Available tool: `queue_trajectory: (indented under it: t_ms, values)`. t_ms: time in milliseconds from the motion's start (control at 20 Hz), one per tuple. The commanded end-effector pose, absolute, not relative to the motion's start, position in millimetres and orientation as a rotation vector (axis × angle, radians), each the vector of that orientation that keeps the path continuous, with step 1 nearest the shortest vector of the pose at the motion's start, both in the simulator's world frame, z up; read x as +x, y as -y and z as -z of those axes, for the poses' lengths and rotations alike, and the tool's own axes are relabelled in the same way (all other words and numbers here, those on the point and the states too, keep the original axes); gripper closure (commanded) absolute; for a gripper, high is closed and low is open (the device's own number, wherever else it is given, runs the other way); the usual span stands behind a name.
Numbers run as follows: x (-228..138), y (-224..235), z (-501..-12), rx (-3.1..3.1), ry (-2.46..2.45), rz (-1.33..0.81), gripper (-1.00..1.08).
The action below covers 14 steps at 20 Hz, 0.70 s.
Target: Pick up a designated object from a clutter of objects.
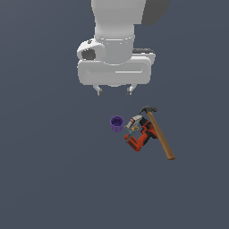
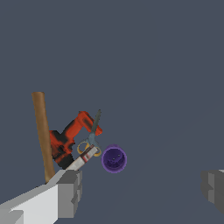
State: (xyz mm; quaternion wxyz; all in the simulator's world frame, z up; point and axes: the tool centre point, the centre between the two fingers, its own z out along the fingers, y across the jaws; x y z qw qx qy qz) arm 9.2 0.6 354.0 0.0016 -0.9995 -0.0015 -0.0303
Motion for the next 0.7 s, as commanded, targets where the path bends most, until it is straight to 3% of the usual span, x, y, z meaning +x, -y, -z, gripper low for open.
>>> queue_trajectory:
  t_ms: [0,650]
  values:
    - [9.2,-0.6,-354.0,-3.137,0.005,0.095,-0.92]
    - [13.7,3.0,-357.7,-3.157,0.085,0.125,-0.92]
